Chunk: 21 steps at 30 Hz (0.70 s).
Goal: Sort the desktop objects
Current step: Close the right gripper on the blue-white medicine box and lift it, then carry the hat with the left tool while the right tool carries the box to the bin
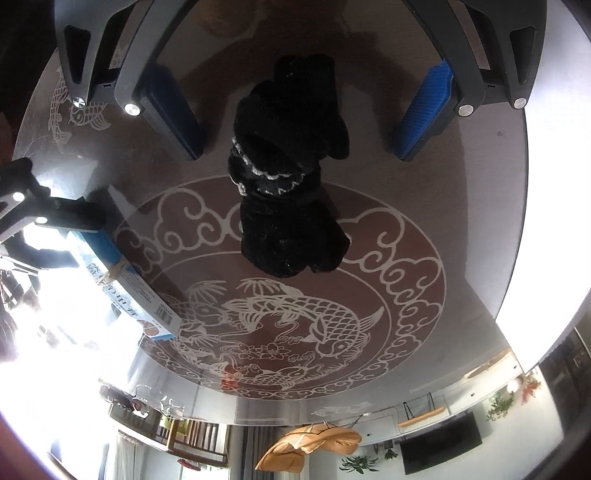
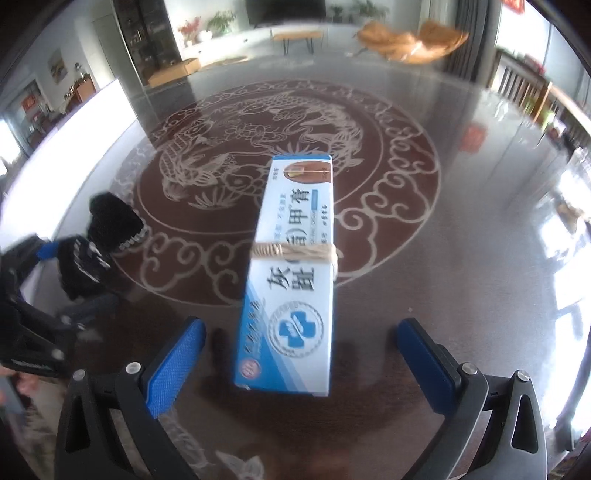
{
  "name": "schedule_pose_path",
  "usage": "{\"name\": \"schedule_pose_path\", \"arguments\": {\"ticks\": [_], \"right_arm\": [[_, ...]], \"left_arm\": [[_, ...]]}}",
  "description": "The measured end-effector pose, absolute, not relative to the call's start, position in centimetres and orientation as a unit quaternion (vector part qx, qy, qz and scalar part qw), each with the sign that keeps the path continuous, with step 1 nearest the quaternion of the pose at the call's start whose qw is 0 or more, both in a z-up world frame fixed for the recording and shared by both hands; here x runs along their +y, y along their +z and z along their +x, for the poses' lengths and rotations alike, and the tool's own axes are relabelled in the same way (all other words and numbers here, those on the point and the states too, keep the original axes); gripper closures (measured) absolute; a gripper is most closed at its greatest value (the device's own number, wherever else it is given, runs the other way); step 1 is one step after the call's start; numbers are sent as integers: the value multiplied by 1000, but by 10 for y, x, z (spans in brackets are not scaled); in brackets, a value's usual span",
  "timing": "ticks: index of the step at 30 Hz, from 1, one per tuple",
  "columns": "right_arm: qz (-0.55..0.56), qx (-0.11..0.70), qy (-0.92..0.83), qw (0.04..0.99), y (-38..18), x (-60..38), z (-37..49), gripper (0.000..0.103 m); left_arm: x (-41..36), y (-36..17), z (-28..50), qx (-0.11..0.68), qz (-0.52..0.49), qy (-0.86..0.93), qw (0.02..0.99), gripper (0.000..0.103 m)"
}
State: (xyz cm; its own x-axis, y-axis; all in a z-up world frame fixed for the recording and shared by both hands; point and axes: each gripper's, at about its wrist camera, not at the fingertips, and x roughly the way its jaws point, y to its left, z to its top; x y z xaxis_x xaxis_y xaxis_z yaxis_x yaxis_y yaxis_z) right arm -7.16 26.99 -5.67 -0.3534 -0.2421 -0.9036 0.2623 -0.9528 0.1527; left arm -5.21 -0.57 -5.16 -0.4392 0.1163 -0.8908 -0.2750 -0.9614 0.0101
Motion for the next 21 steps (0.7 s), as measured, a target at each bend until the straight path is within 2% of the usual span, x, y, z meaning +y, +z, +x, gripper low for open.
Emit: {"name": "schedule_pose_path", "arguments": {"ticks": [2,3,4,5,6,8,13,16,21], "right_arm": [[563,14,-811,159,-54,263,-81,3],[565,30,-809,159,-53,258,-84,13],[568,50,-805,163,-53,251,-85,21],[568,83,-803,161,-55,242,-85,33],[565,108,-803,155,-54,236,-85,53],[568,106,-800,162,-52,234,-85,61],[546,37,-817,180,-15,243,-76,61],[524,28,-825,209,21,227,-70,61],[478,-20,-829,290,90,174,-62,61]], "left_arm": [[-3,-50,-56,82,-512,848,109,0],[-3,-50,-59,75,-506,852,115,14],[-3,-48,-58,71,-495,858,117,33],[-3,-45,-56,74,-484,863,125,51],[-1,-43,-55,79,-480,864,129,70],[-2,-36,-52,73,-478,865,135,70],[-18,12,-25,20,-440,884,155,70],[-40,50,-8,0,-414,896,161,70],[-114,112,23,-16,-365,923,125,70]]}}
